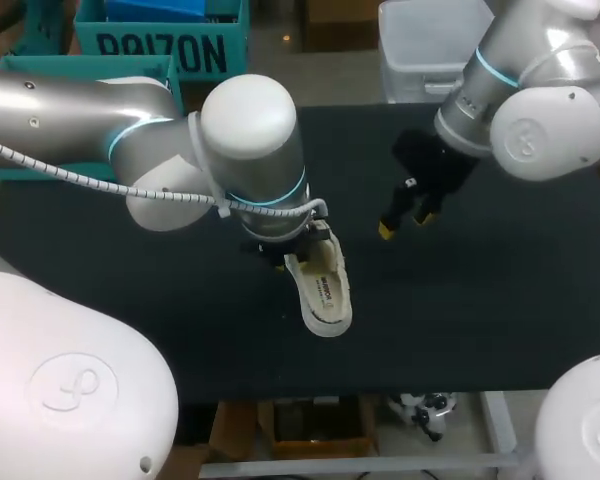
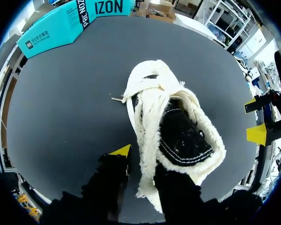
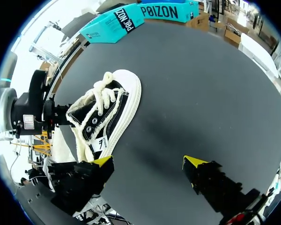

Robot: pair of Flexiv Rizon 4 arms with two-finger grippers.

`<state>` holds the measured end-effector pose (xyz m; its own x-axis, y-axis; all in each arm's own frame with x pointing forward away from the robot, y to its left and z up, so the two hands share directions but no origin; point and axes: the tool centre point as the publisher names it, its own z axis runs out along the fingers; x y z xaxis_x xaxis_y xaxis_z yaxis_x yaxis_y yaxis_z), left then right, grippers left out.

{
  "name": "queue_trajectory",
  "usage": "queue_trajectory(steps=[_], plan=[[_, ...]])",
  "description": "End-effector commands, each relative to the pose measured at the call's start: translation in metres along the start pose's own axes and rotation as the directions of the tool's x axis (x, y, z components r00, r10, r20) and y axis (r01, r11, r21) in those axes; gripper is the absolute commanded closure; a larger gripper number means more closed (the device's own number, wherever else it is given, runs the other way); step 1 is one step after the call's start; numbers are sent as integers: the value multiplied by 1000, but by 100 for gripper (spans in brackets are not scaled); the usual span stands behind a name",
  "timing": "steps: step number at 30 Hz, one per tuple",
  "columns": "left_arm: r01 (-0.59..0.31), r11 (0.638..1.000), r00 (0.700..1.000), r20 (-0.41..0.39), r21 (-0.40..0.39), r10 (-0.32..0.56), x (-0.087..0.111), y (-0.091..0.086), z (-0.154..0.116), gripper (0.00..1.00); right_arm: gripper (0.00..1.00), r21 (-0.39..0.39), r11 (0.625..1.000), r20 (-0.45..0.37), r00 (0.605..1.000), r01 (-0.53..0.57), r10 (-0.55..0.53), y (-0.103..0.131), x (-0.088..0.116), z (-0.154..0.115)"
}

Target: Open the shoe tongue, take the insole out of the shoe, put the insole back into the shoe, and pack the shoe into the shoebox

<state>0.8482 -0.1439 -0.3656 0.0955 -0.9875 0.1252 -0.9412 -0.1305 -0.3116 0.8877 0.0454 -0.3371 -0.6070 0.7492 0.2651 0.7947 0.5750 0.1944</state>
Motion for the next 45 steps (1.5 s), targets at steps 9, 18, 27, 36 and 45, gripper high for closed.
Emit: queue_trajectory(steps=[9,18,27,36,45], plan=[[-95,995,987,-133,-38,89,6,-17,-3,100,0,89,988,-39,991,128,-125,-2,-2,-4],[-308,949,926,-251,-69,282,-4,-34,-31,100,0,-8,967,21,967,254,-253,-14,4,-24],[-520,853,822,-291,-31,490,0,-64,-60,100,0,60,958,47,958,281,-284,-13,10,-31],[-718,696,667,-275,8,692,18,-89,-89,100,0,82,939,94,936,333,-340,-8,16,-31],[-885,463,442,-230,46,867,11,-112,-116,100,0,221,748,204,720,626,-663,-1,34,-31]])
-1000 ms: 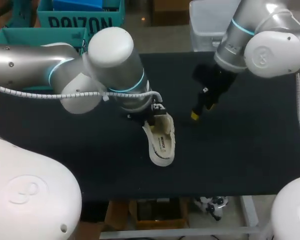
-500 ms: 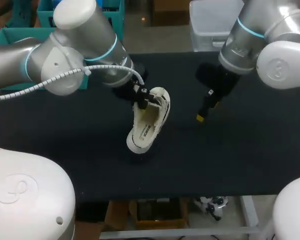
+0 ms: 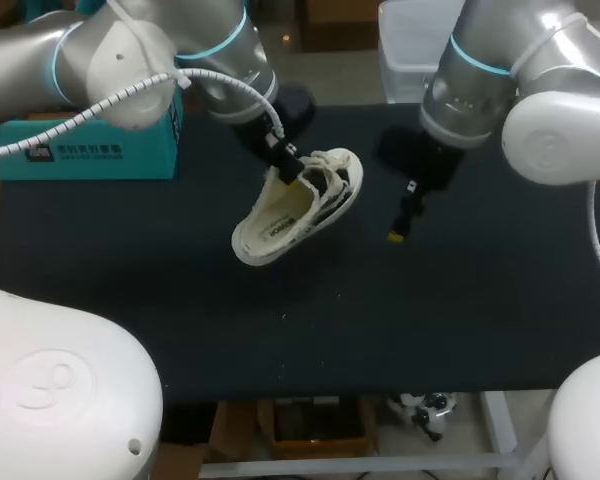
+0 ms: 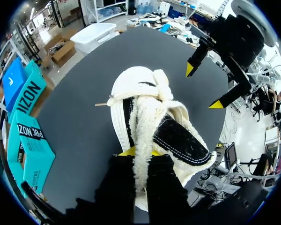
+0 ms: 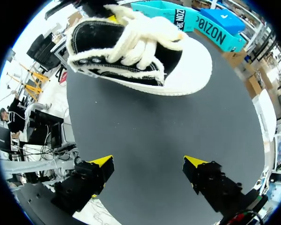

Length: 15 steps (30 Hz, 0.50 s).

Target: Open the shoe tongue, take the insole out of the shoe, put the insole back into the shoe, and pack the shoe into the shoebox

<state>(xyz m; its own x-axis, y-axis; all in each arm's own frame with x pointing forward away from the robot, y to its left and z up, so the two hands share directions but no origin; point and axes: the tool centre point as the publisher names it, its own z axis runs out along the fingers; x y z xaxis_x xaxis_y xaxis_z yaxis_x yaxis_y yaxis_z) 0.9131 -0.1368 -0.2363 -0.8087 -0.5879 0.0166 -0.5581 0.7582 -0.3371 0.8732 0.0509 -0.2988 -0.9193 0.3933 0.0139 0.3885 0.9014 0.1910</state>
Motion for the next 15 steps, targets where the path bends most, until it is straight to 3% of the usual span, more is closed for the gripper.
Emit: queue_trajectory(steps=[1,10,13,15], plan=[[-108,993,994,-1,-51,108,-13,-2,-20,100,0,114,972,125,968,205,-219,6,10,3],[-240,964,967,65,-112,248,-43,6,-38,100,0,127,952,213,930,277,-299,-8,9,-9],[-251,960,963,74,-122,261,-51,9,-45,100,0,126,944,193,926,304,-324,-11,2,-11],[-259,957,959,82,-128,271,-57,11,-52,100,0,81,937,149,925,340,-349,-13,-5,-10]])
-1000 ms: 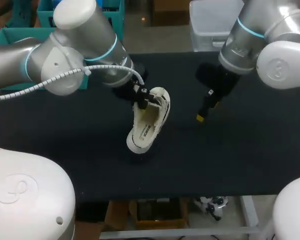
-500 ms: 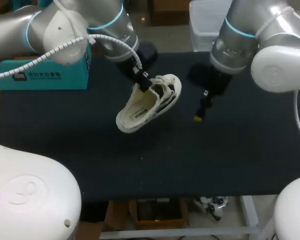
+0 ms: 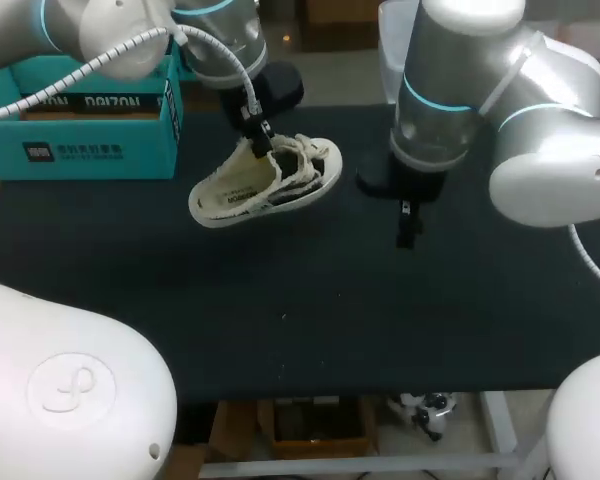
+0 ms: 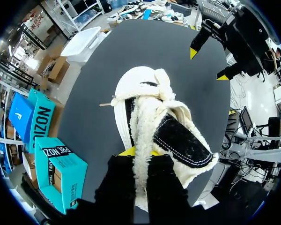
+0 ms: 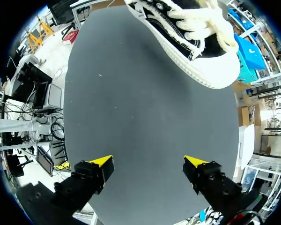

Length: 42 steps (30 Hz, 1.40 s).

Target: Open the shoe tongue, take the insole out of the shoe, put the insole back into the shoe, and pack the shoe into the shoebox

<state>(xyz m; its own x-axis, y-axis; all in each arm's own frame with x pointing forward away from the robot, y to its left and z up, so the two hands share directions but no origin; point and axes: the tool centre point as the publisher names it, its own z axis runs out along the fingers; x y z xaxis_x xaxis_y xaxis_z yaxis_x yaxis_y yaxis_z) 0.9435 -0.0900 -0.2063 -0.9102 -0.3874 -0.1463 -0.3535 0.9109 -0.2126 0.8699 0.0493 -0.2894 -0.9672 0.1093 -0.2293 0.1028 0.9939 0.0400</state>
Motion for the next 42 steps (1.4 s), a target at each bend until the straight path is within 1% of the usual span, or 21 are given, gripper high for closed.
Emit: queue_trajectory(steps=[1,3,5,8,9,11,15,17,18,21,23,25,26,31,39,42], plan=[[-16,1000,1000,9,-9,16,-7,7,-17,100,0,-73,997,-32,999,30,-33,-14,-3,2],[-34,999,999,16,-18,35,-11,9,-21,100,0,-73,997,-32,999,30,-33,-14,-3,2],[-53,998,998,24,-31,53,-20,14,-27,100,0,-73,997,-32,999,30,-33,-14,-3,2],[-87,996,996,11,-30,88,-36,21,-34,100,0,-73,997,-32,999,30,-33,-14,-3,2],[-111,994,994,-10,-15,111,-44,25,-37,100,0,-73,997,-32,999,30,-33,-14,-3,2],[-136,991,991,-17,3,136,-55,31,-42,100,0,-73,997,-32,999,30,-33,-14,-3,2],[-184,982,981,-48,41,186,-91,49,-56,100,0,-73,997,-32,999,30,-33,-14,-3,2],[-216,975,974,-54,58,219,-110,60,-63,100,0,-73,997,-32,999,30,-33,-14,-3,2],[-228,972,971,-51,60,231,-117,63,-65,100,0,-73,997,-32,999,30,-33,-14,-3,2],[-263,962,962,-61,73,267,-150,81,-69,100,0,-73,997,-32,999,30,-33,-14,-3,2],[-270,960,958,-74,77,276,-170,91,-68,100,0,-73,997,-32,999,30,-33,-14,-3,2],[-275,958,957,-75,76,280,-185,100,-67,100,0,-73,997,-32,999,30,-33,-14,-3,2],[-279,957,955,-78,77,285,-197,107,-66,100,0,-73,997,-32,999,30,-33,-14,-3,2],[-287,955,951,-93,78,294,-235,126,-60,100,0,-73,997,-32,999,30,-33,-14,-3,2],[-340,937,935,-79,76,345,-274,147,-53,100,0,-73,997,-32,999,30,-33,-14,-3,2],[-345,935,933,-74,84,351,-285,154,-52,100,0,-73,997,-32,999,30,-33,-14,-3,2]])
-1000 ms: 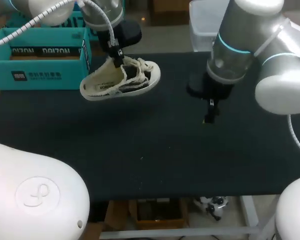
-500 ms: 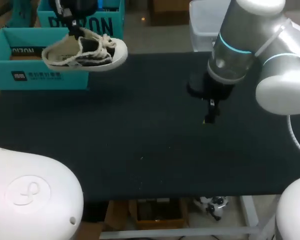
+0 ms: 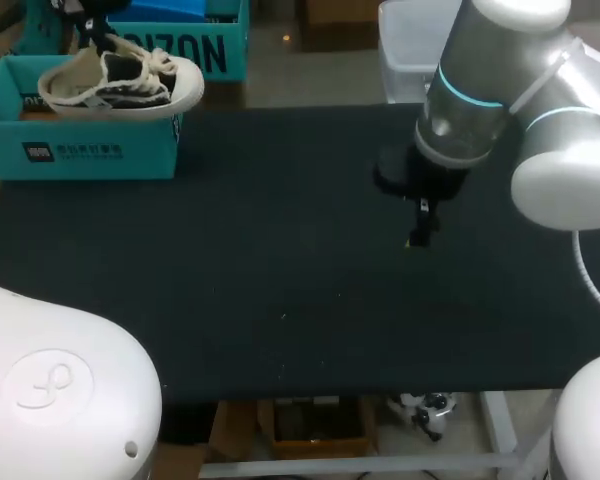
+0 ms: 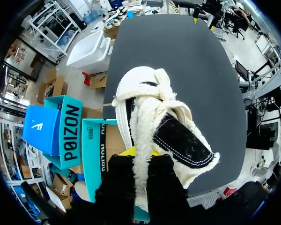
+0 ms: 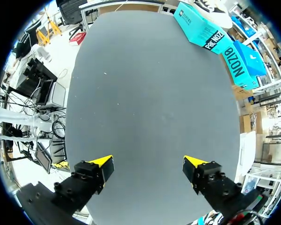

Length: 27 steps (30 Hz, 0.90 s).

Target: Open the shoe tongue, take the insole out of the shoe, put the insole back into the shoe, and pack the shoe into the shoebox

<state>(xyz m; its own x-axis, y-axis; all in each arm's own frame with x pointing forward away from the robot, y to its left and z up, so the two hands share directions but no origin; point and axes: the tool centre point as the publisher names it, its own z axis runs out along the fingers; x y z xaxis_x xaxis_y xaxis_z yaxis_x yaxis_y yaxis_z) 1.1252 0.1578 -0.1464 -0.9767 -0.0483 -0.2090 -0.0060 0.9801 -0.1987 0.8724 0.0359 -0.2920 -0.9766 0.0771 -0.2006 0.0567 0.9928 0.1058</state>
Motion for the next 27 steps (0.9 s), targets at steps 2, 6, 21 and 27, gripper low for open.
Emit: queue_trajectory(steps=[2,6,21,27], plan=[[1,999,998,-61,35,1,-19,22,3,100,0,1,1000,-1,1000,1,-1,-1,0,-1],[15,999,999,-51,40,-13,-26,42,7,100,0,1,1000,-1,1000,1,-1,-1,0,-1],[57,997,998,-17,46,-56,-50,109,17,100,0,1,1000,-1,1000,1,-1,-1,0,-1],[50,998,999,-14,38,-50,-63,123,32,100,0,1,1000,-1,1000,1,-1,-1,0,-1]])
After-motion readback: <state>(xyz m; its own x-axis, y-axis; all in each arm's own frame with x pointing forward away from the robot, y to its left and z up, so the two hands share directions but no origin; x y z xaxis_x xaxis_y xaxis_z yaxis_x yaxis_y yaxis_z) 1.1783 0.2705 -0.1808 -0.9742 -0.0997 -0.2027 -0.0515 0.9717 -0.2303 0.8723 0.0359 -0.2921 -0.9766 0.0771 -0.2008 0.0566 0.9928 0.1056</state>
